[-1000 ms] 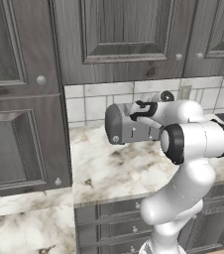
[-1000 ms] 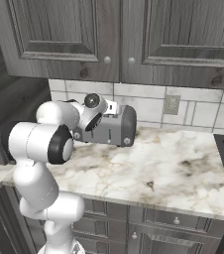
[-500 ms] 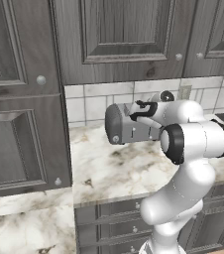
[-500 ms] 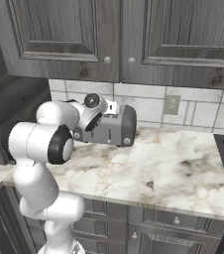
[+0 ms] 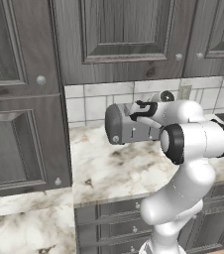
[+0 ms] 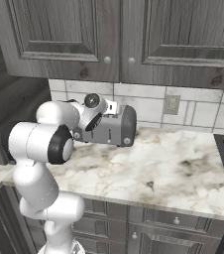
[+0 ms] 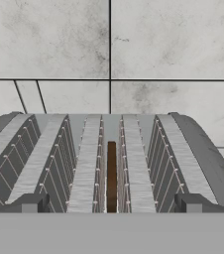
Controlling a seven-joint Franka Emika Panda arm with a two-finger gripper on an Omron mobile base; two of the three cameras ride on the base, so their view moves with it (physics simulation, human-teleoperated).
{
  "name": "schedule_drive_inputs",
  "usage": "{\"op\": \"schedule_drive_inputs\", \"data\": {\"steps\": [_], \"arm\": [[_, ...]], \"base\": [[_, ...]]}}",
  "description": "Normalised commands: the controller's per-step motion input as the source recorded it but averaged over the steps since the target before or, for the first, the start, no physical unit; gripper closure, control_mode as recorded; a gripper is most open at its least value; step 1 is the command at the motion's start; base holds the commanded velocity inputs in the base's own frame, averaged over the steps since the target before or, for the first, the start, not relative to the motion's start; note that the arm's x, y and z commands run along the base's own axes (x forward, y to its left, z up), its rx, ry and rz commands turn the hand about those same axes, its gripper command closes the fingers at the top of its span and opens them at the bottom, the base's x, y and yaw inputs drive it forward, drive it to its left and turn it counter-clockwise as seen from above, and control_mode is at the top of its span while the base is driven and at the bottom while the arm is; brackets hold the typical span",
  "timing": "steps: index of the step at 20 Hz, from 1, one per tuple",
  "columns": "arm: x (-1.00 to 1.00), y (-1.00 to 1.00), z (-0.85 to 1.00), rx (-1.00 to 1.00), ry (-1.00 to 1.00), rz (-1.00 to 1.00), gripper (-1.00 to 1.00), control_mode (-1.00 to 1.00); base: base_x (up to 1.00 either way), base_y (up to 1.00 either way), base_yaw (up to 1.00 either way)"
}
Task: Start the toaster. Once the lever pops up, take the bread to the plate on the dining counter.
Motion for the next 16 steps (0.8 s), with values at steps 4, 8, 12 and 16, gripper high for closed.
{"op": "schedule_drive_inputs", "data": {"steps": [4,8,12,16], "arm": [[0.0,0.0,0.0,0.0,0.0,0.0,-1.0,-1.0],[0.0,0.0,0.0,0.0,0.0,0.0,-1.0,-1.0],[0.0,0.0,0.0,0.0,0.0,0.0,-1.0,-1.0],[0.0,0.0,0.0,0.0,0.0,0.0,-1.0,-1.0]], "base": [[0.0,0.0,0.0],[0.0,0.0,0.0],[0.0,0.0,0.0],[0.0,0.0,0.0]]}}
